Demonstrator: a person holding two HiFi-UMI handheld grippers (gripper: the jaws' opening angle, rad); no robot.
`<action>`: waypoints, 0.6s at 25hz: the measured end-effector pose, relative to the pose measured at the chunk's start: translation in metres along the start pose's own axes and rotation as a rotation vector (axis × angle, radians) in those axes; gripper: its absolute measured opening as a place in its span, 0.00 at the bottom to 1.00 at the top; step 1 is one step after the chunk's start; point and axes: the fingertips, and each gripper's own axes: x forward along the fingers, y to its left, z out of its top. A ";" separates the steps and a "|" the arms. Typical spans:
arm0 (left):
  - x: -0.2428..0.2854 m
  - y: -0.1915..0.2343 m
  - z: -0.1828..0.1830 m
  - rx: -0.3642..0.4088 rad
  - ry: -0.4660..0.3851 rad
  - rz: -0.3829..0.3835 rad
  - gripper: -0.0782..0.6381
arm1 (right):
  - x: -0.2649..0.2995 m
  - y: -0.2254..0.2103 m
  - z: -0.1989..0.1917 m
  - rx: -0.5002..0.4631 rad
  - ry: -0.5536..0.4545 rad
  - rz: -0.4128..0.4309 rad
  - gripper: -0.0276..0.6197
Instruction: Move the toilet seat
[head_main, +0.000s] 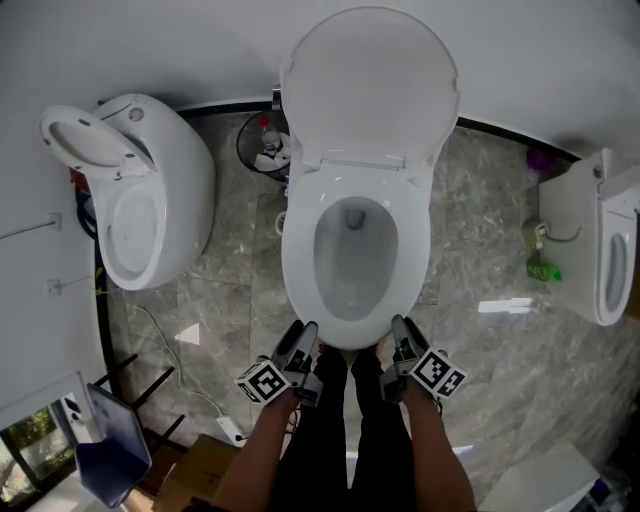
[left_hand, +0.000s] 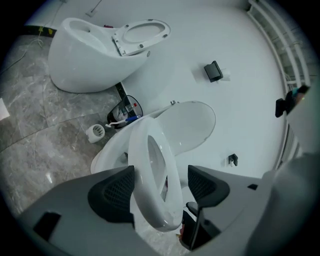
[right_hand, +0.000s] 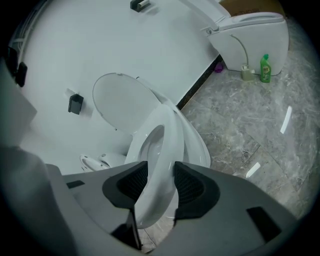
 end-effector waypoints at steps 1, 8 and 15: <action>-0.002 -0.006 0.002 0.006 -0.002 -0.007 0.59 | -0.004 0.004 0.002 0.005 -0.002 0.001 0.30; -0.011 -0.031 0.009 0.163 0.070 -0.051 0.56 | -0.019 0.031 0.017 0.020 -0.014 0.014 0.29; -0.017 -0.048 0.021 0.102 0.031 -0.061 0.56 | -0.031 0.052 0.032 -0.001 -0.008 0.017 0.23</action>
